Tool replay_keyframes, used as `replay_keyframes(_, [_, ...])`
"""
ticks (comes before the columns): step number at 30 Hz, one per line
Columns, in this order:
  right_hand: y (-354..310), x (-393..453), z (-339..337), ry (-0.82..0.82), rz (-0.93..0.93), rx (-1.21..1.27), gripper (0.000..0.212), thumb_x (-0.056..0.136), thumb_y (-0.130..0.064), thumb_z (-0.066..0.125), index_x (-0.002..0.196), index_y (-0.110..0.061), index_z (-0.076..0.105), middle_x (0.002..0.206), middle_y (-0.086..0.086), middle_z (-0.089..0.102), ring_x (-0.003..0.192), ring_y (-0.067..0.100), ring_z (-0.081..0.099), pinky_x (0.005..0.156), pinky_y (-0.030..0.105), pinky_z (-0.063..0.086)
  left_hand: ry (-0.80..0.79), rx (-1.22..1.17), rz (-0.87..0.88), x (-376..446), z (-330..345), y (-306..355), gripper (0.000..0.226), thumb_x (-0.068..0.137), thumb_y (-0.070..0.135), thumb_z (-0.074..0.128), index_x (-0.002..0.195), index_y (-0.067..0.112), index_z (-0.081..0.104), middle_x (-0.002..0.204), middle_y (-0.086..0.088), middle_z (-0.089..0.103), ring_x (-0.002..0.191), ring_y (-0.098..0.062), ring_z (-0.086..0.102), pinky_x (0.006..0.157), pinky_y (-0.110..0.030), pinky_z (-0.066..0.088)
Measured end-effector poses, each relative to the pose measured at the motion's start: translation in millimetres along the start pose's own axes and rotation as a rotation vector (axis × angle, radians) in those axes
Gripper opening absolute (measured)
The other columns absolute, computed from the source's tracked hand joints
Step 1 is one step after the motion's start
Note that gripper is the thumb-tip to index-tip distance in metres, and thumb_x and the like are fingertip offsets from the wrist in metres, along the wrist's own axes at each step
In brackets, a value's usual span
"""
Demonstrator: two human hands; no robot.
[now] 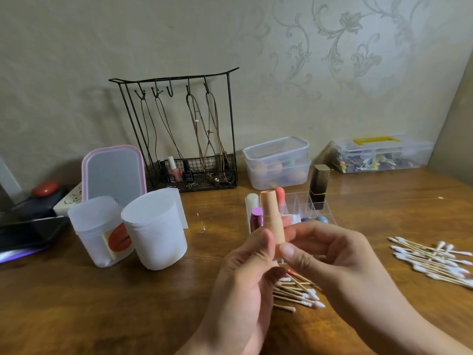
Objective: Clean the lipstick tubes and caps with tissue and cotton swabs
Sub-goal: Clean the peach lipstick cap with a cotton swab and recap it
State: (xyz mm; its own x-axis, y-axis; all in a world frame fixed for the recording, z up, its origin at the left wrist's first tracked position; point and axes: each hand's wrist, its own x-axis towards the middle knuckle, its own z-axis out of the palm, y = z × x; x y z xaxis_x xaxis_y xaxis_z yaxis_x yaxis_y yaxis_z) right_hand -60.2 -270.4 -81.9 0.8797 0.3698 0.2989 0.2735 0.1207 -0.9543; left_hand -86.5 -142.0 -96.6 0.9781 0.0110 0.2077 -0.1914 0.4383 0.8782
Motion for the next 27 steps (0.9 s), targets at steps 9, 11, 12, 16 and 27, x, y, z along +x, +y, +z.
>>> replay_keyframes(9, [1,2,-1,-0.061,0.216,0.271,0.028,0.075,-0.025,0.084,0.092,-0.005,0.073,0.062,0.006,0.065,0.045,0.009,0.049,0.040,0.016,0.034,-0.003,0.211,0.140,2,-3,6,0.055,0.074,0.058,0.069,0.109,0.016,0.072,0.126,-0.013,0.059,0.113,-0.029,0.061,0.089,-0.045,0.050])
replay_keyframes(11, [3,3,-3,-0.112,0.231,0.310,0.035,0.071,-0.035,0.078,0.093,-0.008,0.074,0.068,0.006,0.065,0.048,0.010,0.048,0.041,0.018,0.030,-0.023,0.235,0.146,0,-2,9,0.055,0.078,0.061,0.064,0.114,0.020,0.070,0.125,-0.010,0.061,0.108,-0.027,0.063,0.085,-0.045,0.050])
replay_keyframes(12, [5,3,-6,-0.137,0.233,0.335,0.035,0.071,-0.036,0.075,0.092,-0.009,0.074,0.073,0.007,0.066,0.049,0.011,0.048,0.041,0.018,0.030,-0.027,0.209,0.142,-1,-2,11,0.053,0.079,0.059,0.063,0.116,0.021,0.068,0.120,-0.011,0.065,0.104,-0.025,0.065,0.084,-0.043,0.051])
replay_keyframes(16, [6,6,-13,-0.189,0.244,0.425,0.030,0.076,-0.036,0.070,0.089,-0.009,0.072,0.087,0.011,0.067,0.052,0.013,0.050,0.041,0.020,0.030,0.117,0.030,0.124,1,-7,17,0.030,0.078,0.013,0.062,0.106,0.010,0.073,0.097,-0.011,0.074,0.087,-0.021,0.070,0.073,-0.030,0.058])
replay_keyframes(27, [3,5,-18,-0.205,0.270,0.414,0.039,0.073,-0.034,0.071,0.096,-0.003,0.068,0.089,0.018,0.063,0.058,0.019,0.052,0.044,0.024,0.032,0.239,0.172,0.087,0,-1,27,0.045,0.078,-0.006,0.063,0.116,0.019,0.061,0.092,-0.004,0.076,0.074,-0.012,0.072,0.055,-0.015,0.050])
